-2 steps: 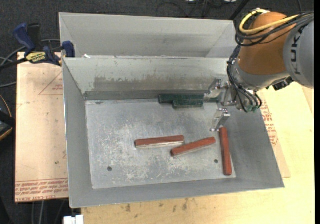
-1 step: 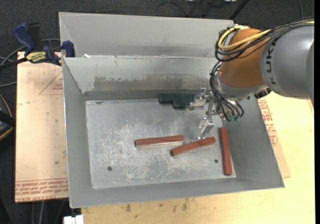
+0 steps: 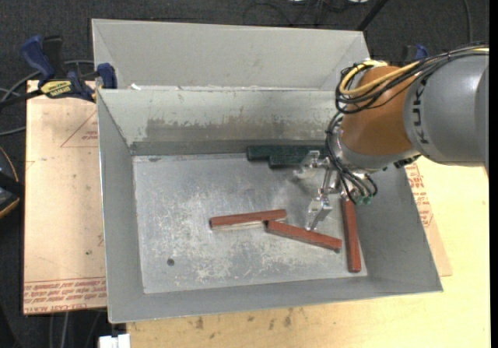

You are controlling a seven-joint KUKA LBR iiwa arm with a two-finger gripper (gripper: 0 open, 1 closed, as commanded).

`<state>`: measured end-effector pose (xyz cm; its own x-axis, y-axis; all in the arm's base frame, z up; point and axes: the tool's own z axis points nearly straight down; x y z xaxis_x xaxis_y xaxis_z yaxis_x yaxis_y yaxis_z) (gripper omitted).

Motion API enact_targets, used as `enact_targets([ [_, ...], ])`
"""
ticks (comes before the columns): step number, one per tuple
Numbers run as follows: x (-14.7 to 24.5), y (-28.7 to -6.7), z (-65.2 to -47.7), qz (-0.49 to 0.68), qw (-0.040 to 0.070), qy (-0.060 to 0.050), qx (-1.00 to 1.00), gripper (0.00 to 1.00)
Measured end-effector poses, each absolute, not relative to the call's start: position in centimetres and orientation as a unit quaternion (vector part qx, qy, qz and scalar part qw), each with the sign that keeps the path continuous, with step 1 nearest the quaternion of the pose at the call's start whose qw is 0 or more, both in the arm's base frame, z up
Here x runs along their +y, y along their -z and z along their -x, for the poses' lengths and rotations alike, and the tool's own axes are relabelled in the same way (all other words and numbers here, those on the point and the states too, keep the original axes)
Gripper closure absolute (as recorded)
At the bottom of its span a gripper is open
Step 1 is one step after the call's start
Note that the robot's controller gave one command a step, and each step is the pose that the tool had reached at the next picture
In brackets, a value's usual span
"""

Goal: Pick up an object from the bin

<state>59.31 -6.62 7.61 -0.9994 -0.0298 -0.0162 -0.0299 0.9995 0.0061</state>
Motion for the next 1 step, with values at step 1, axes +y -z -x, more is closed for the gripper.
enact_targets([
  [1, -5.13, -8.03, -57.31, -0.021, 0.007, 0.0, 1.0, 0.0],
])
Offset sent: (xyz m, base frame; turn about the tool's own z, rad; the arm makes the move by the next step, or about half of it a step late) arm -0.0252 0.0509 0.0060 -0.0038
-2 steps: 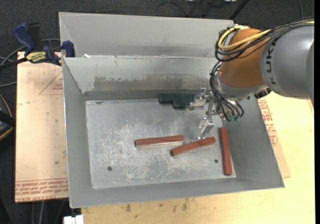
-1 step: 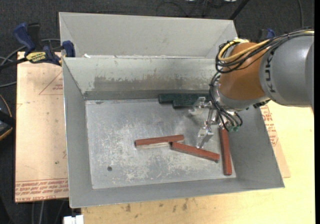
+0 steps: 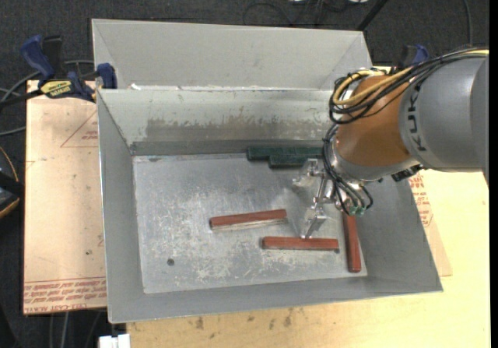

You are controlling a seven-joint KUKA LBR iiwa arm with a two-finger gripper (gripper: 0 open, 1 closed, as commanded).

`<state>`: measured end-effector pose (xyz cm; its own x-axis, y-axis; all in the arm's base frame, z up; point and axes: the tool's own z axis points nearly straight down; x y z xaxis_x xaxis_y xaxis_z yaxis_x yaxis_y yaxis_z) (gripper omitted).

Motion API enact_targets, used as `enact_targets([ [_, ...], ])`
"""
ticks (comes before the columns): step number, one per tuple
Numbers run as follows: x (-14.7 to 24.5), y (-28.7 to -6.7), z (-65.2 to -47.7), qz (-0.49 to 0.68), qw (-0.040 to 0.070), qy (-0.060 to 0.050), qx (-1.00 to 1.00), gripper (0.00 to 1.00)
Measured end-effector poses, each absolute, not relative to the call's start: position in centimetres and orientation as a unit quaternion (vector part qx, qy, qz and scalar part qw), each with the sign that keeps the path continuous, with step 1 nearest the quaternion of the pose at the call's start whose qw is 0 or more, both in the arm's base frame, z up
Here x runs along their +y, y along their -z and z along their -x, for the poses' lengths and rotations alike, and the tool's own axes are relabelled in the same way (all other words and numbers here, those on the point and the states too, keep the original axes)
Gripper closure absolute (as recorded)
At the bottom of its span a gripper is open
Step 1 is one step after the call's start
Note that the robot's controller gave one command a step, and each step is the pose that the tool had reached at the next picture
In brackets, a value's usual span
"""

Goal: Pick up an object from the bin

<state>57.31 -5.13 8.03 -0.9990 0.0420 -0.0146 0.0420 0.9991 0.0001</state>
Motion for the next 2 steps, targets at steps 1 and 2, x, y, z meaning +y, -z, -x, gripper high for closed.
enact_targets([
  [1, -3.0, -8.1, -56.8, -0.014, 0.003, 0.001, 1.0, 0.0],
  [2, 3.8, -7.9, -60.7, -0.063, 0.008, 0.0, 0.998, 1.0],
])
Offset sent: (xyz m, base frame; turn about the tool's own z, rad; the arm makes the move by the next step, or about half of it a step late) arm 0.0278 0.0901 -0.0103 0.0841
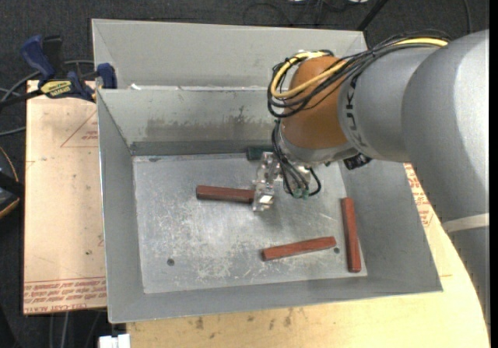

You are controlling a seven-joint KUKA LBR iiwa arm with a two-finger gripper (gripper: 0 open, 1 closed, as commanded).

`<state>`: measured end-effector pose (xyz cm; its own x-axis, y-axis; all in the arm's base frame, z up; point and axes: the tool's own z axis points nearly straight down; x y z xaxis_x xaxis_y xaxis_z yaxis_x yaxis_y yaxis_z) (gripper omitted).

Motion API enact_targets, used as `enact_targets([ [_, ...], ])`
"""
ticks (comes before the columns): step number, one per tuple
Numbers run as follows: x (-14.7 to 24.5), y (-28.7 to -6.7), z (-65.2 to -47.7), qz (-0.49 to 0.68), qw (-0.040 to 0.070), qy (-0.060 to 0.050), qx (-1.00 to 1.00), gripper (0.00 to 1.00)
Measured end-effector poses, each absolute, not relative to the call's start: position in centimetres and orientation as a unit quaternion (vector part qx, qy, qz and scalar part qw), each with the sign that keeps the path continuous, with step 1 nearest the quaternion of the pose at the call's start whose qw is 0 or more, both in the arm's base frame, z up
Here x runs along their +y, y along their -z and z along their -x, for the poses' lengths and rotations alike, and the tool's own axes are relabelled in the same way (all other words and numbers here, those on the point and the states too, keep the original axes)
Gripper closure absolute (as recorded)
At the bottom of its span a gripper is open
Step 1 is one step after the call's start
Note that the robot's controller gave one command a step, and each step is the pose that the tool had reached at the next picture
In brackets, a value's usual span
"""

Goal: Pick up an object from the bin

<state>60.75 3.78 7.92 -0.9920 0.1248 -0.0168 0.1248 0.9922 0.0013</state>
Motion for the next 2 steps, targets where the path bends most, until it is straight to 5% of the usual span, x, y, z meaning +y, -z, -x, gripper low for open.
enact_targets([
  [1, 3.8, -7.9, -60.8, -0.062, 0.008, 0.0, 0.998, 1.0],
  [2, 3.5, -23.7, -58.7, -0.068, 0.003, -0.001, 0.998, 1.0],
])
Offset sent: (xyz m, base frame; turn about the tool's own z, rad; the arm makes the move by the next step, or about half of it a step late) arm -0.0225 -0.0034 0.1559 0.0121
